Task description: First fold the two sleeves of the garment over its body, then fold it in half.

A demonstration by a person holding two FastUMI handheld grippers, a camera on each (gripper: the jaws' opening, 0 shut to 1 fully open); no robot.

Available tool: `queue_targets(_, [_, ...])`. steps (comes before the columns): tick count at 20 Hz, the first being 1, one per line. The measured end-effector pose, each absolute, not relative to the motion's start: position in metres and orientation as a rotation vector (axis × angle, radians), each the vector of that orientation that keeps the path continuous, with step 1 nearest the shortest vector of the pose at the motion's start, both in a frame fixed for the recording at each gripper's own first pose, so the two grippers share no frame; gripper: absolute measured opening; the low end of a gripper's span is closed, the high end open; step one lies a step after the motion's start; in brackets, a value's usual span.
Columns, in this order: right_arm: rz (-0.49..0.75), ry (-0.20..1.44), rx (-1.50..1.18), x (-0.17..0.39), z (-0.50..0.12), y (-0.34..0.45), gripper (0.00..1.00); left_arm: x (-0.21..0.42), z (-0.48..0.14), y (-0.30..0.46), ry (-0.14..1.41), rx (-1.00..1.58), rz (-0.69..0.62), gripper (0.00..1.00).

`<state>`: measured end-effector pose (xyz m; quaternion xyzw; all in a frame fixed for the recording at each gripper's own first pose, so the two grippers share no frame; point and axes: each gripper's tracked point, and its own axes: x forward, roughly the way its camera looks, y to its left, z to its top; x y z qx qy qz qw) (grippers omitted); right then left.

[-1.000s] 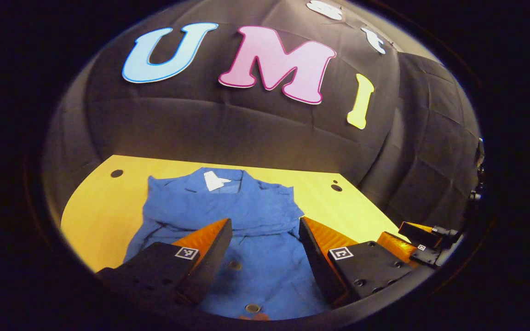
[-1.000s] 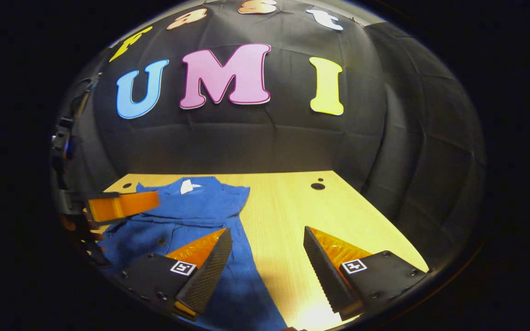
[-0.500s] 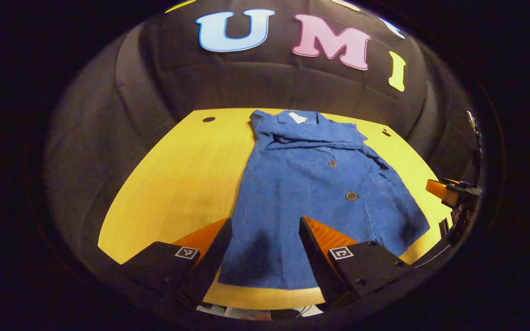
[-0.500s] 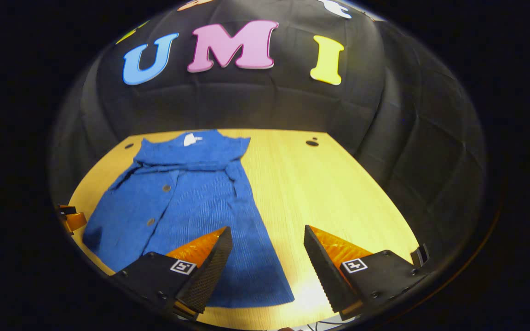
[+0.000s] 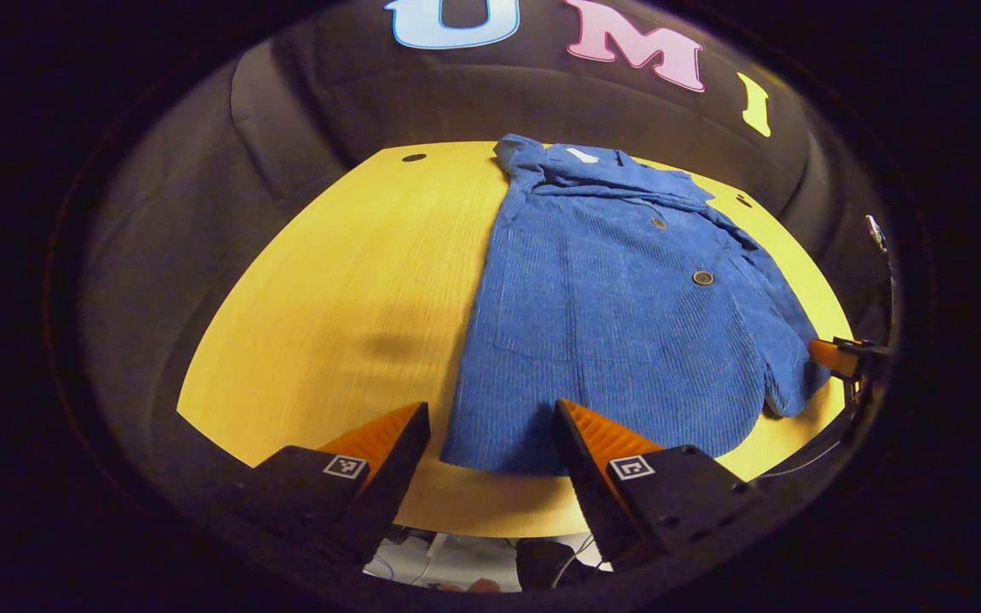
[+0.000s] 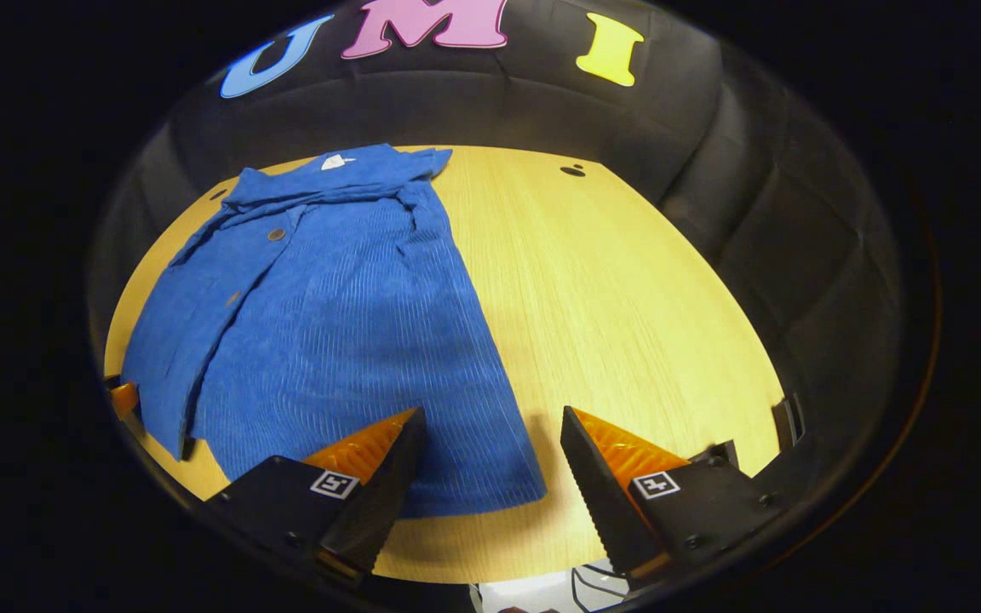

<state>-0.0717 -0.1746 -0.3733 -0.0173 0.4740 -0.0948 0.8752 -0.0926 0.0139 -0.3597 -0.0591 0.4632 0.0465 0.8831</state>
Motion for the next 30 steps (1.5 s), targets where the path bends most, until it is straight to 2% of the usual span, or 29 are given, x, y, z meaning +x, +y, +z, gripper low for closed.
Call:
queue_targets(2, [-0.196, 0.984, -0.047, -0.071, -0.373, -0.175, 0.97, -0.091, -0.366, 0.012, 0.966, -0.109, 0.086, 0.86])
queue_targets(4, [-0.195, 0.983, -0.028, -0.070, -0.374, -0.174, 1.00, -0.092, -0.364, 0.010, 0.977, -0.112, 0.088, 0.85])
queue_targets(5, [-0.200, 0.981, -0.006, -0.071, -0.376, -0.174, 0.94, -0.091, -0.364, 0.005, 0.987, -0.104, 0.071, 0.84])
queue_targets(6, [-0.204, 0.982, 0.023, -0.071, -0.378, -0.172, 0.99, -0.090, -0.364, 0.003, 0.984, -0.092, 0.051, 0.82])
queue_targets(7, [-0.191, 0.988, 0.059, -0.070, -0.378, -0.168, 0.92, -0.086, -0.364, -0.002, 0.987, -0.091, 0.039, 0.76])
queue_targets(8, [-0.180, 1.006, 0.099, -0.072, -0.381, -0.161, 0.96, -0.083, -0.364, -0.006, 0.996, -0.089, 0.033, 0.71])
queue_targets(9, [-0.178, 1.008, 0.119, -0.070, -0.378, -0.160, 0.72, -0.081, -0.363, -0.009, 0.998, -0.089, 0.022, 0.60])
queue_targets(10, [-0.171, 1.019, 0.112, -0.069, -0.381, -0.159, 0.66, -0.079, -0.363, -0.014, 1.003, -0.091, 0.012, 0.55])
queue_targets(11, [-0.128, 1.037, 0.116, -0.068, -0.381, -0.152, 0.66, -0.076, -0.363, -0.018, 1.002, -0.090, 0.001, 0.39])
queue_targets(13, [-0.126, 1.047, 0.073, -0.064, -0.382, -0.152, 0.13, -0.070, -0.363, -0.024, 0.998, -0.084, -0.018, 0.19])
queue_targets(14, [-0.110, 1.054, 0.052, -0.063, -0.380, -0.149, 0.13, -0.068, -0.363, -0.027, 0.996, -0.084, -0.027, 0.09])
queue_targets(15, [-0.104, 1.050, 0.025, -0.061, -0.379, -0.148, 0.16, -0.067, -0.362, -0.028, 0.998, -0.096, -0.029, 0.09])
queue_targets(16, [-0.055, 1.046, 0.014, -0.061, -0.380, -0.142, 0.05, -0.064, -0.361, -0.028, 0.990, -0.109, -0.027, 0.09])
queue_targets(17, [-0.037, 1.050, 0.010, -0.060, -0.381, -0.141, 0.00, -0.064, -0.361, -0.028, 0.994, -0.148, -0.009, 0.04])
queue_targets(18, [-0.042, 1.043, 0.029, -0.061, -0.381, -0.142, 0.05, -0.063, -0.360, -0.031, 0.982, -0.173, -0.013, 0.00])
queue_targets(19, [-0.044, 1.051, 0.055, -0.061, -0.384, -0.143, 0.01, -0.063, -0.360, -0.035, 0.983, -0.193, -0.028, 0.00])
queue_targets(25, [-0.067, 1.015, 0.181, -0.041, -0.359, -0.142, 0.01, -0.051, -0.341, -0.032, 0.966, -0.237, -0.039, 0.00])
queue_targets(30, [-0.015, 0.909, 0.134, 0.013, -0.316, -0.138, 0.01, -0.012, -0.296, -0.023, 0.897, -0.261, -0.051, 0.00])
